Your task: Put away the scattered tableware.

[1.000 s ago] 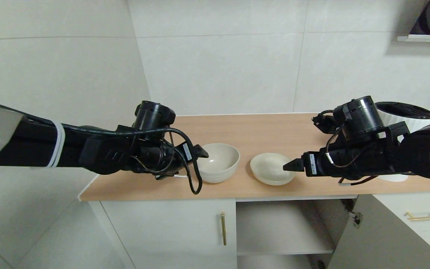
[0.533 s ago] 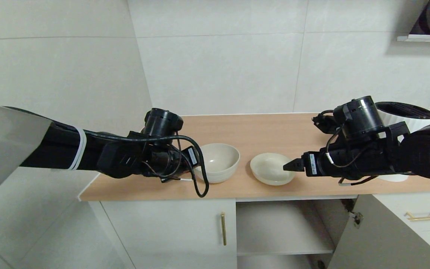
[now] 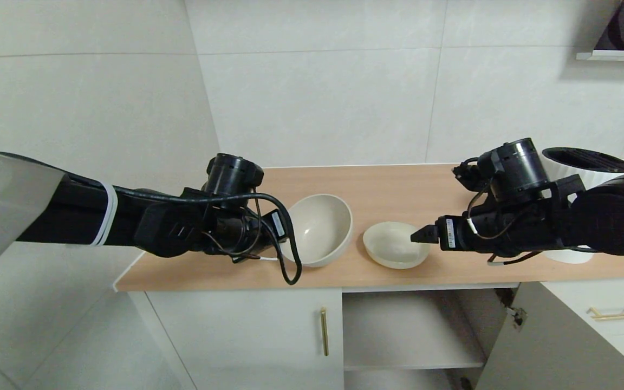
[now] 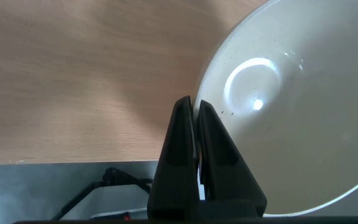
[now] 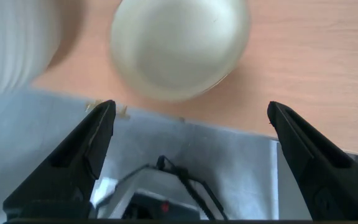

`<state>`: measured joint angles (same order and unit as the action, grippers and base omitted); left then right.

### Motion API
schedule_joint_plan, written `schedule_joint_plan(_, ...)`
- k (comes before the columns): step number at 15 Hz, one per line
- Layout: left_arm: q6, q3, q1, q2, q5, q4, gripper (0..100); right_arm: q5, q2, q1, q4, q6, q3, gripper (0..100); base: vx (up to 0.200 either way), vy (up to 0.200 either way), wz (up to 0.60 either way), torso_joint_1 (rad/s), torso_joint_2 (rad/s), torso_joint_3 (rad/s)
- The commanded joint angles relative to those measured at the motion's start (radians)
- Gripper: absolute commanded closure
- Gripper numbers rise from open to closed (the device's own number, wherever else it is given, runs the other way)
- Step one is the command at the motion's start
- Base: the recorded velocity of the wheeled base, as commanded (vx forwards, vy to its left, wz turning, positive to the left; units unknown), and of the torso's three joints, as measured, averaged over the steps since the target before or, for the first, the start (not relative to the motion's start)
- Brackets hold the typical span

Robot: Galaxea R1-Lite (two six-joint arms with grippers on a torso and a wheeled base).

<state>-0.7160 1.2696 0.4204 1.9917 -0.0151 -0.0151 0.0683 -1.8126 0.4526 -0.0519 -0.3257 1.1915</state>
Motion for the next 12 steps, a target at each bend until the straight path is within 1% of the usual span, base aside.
schedule_joint_plan(1,0.000,-0.003,0.000,-0.013,0.000,0.000,100,0.102,-0.085,0.006,0.000,-0.026,0.040,0,0.000,0.000,0.00,0.000,0.00,0.000)
schedule_joint_plan(2,0.000,-0.004,0.000,-0.014,0.000,0.000,100,0.134,-0.106,0.009,0.001,-0.027,0.053,0,0.000,0.000,0.00,0.000,0.00,0.000)
schedule_joint_plan(4,-0.002,-0.010,-0.002,-0.033,0.003,0.003,100,0.163,-0.145,0.020,0.003,-0.029,0.062,0,0.000,0.000,0.00,0.000,0.00,0.000)
schedule_joint_plan(5,-0.002,-0.012,-0.002,-0.040,0.003,0.003,100,0.177,-0.166,0.020,0.015,-0.029,0.062,0,0.000,0.000,0.00,0.000,0.00,0.000)
schedule_joint_plan(6,-0.002,-0.012,-0.002,-0.045,0.003,0.003,100,0.197,-0.191,0.020,0.057,-0.029,0.059,0,0.000,0.000,0.00,0.000,0.00,0.000)
schedule_joint_plan(8,-0.002,-0.012,-0.002,-0.054,0.003,0.003,100,0.217,-0.225,0.020,0.115,-0.029,0.056,0,0.000,0.000,0.00,0.000,0.00,0.000)
schedule_joint_plan(10,-0.002,-0.013,-0.006,-0.060,0.003,0.003,100,0.222,-0.249,0.018,0.122,-0.039,0.068,0,0.000,0.000,0.00,0.000,0.00,0.000)
schedule_joint_plan(12,-0.002,-0.013,-0.006,-0.059,0.003,0.003,100,0.248,-0.268,0.018,0.124,-0.081,0.097,0,0.000,0.000,0.00,0.000,0.00,0.000)
